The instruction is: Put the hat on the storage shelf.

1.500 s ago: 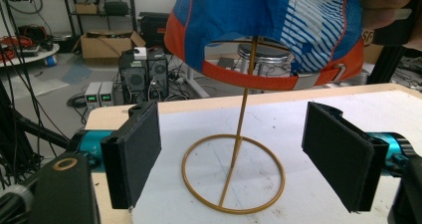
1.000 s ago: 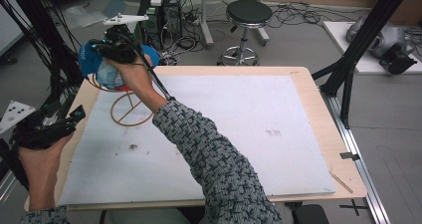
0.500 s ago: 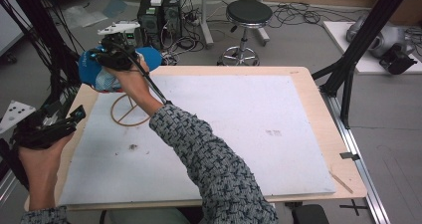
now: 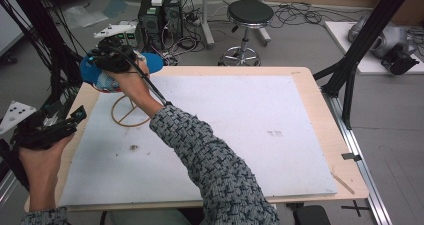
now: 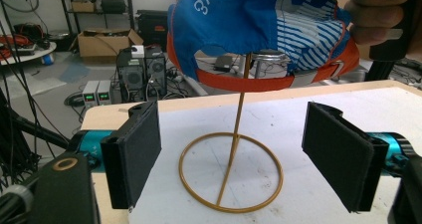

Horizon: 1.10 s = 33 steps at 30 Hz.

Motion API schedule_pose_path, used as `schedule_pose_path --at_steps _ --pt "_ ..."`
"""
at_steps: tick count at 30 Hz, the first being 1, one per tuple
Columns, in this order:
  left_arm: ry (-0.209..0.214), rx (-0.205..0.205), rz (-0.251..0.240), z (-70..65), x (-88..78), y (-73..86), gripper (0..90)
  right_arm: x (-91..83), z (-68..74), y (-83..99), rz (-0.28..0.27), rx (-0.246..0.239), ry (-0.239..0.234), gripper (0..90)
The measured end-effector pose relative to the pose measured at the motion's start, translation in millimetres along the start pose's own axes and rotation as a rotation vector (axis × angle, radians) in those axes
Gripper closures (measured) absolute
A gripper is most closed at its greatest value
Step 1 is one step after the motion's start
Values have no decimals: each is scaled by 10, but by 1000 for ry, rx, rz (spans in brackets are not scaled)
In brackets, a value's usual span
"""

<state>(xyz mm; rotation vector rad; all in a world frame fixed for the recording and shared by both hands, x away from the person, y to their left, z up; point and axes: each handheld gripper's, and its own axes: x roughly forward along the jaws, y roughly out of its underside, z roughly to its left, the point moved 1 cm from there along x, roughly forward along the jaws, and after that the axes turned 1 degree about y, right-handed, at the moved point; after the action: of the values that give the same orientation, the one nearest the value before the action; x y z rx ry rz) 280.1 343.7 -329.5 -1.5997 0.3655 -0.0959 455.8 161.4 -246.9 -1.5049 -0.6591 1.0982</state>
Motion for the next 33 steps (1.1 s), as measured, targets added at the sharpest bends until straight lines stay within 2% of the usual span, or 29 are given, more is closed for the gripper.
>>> schedule_pose_path --at_steps 11,16,20,25,33 --pt "1 0 0 -2 2 0 234 -26 -45 -7 4 2 9 705" --pt "0 0 0 0 1 -1 234 -55 -78 -20 -10 20 17 620" --pt "1 1 1 -3 6 1 234 -77 -94 -32 -20 17 20 589" --pt "0 1 -2 -3 0 -5 234 -118 -121 -49 -36 25 36 492" --pt "7 3 -2 -22 47 -10 234 -285 -226 -76 -90 47 59 390"
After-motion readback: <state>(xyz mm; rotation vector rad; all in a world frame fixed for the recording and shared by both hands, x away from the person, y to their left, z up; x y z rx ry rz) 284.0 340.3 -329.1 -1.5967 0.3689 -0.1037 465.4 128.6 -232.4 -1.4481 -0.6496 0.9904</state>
